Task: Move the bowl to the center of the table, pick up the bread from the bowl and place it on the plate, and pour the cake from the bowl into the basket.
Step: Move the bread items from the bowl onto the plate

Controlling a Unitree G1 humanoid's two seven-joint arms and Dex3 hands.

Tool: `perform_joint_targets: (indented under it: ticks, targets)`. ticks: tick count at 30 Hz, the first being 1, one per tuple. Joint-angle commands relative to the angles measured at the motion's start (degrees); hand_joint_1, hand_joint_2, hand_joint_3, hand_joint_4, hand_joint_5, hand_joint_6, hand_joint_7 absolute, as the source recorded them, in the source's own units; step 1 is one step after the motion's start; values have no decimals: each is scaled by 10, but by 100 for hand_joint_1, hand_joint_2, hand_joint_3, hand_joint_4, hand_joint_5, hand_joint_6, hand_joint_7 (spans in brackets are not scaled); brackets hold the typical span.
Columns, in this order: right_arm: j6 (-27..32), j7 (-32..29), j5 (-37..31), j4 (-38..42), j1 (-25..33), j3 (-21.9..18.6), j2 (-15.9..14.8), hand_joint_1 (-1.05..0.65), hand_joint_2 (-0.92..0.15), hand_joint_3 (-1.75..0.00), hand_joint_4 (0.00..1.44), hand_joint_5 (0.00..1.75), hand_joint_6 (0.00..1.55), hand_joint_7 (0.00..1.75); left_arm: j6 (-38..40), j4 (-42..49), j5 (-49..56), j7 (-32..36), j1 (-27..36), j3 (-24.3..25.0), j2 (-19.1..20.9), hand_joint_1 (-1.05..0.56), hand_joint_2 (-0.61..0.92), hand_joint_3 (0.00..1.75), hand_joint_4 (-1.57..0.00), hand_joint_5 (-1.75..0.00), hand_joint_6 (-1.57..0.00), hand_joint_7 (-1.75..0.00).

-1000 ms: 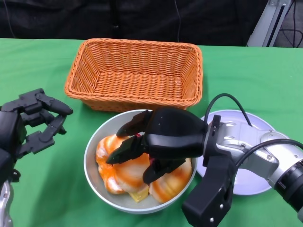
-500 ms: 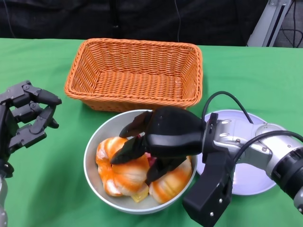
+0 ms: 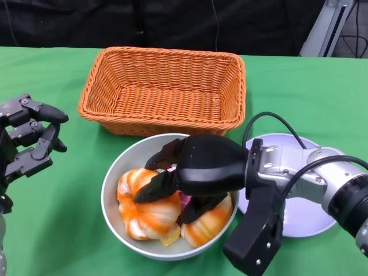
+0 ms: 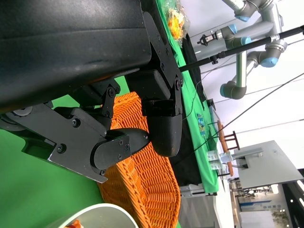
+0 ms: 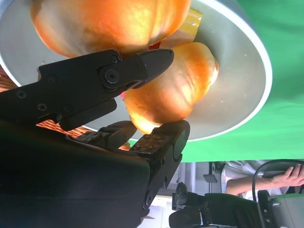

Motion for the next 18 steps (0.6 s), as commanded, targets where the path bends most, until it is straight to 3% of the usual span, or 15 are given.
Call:
perform_joint_targets:
  ticks: [1,4,9,13,16,18]
  targets:
    - [26,-47,-45,6,6,30,12,-61,-89,0,66,4,68,1,10,-13,-3,7,6,7,4,-16,62,88,-86,-145,-90,-102]
    - [61,-92,-67,10,15,48,29,-58,-90,0,73,8,76,4,10,-15,-1,10,6,8,1,-15,62,88,-86,-146,-90,-102]
    - [83,-94,-62,10,26,63,43,-46,-91,-1,80,15,86,6,7,-19,4,14,8,9,-2,-15,63,88,-85,-147,-90,-103]
    - [92,-141,-70,29,30,78,52,-41,-89,0,85,19,93,7,4,-19,7,15,9,8,-2,-14,63,88,-84,-148,-89,-104]
    - [87,-177,-74,49,24,90,54,-41,-88,0,76,71,102,2,6,-21,7,16,9,8,-3,-14,63,88,-84,-148,-89,-106]
    - [81,-199,-75,61,20,97,54,-40,-87,0,78,85,106,2,5,-19,7,17,9,8,-4,-14,63,88,-84,-148,-89,-106]
